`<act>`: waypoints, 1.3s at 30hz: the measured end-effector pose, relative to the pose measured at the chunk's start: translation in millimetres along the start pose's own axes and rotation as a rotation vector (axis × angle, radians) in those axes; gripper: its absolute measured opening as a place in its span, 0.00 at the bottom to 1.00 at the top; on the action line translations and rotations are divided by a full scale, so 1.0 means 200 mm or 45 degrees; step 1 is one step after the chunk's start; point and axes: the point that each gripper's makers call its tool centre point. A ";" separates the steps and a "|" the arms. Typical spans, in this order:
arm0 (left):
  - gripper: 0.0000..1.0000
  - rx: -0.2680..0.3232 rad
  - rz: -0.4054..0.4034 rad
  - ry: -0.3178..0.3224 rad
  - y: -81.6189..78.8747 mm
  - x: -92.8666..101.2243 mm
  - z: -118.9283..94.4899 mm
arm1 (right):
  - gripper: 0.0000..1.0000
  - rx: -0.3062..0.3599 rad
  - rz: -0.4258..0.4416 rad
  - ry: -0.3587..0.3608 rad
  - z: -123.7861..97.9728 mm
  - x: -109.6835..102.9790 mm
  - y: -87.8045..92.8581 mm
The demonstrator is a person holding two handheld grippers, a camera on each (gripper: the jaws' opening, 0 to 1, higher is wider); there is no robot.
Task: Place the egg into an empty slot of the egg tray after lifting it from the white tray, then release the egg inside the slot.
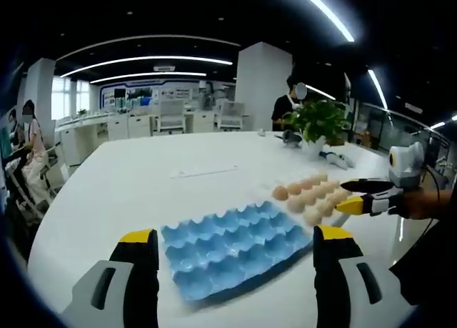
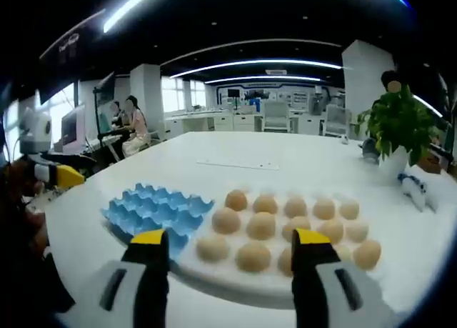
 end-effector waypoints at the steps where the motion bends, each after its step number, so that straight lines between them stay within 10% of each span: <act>1: 0.90 0.001 -0.001 0.000 0.00 0.00 0.00 | 0.71 0.001 0.000 0.000 0.00 0.00 0.00; 39: 0.85 0.009 -0.003 0.026 -0.01 0.01 0.00 | 0.71 0.011 -0.006 0.027 -0.02 0.03 -0.02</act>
Point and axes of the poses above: the point that each gripper's makers call its tool centre point, and the gripper's own axes: z roughly forward along the fingers, x roughly to its right, y roughly out of its underside, and after that the axes turned 14 degrees about -z, right-handed
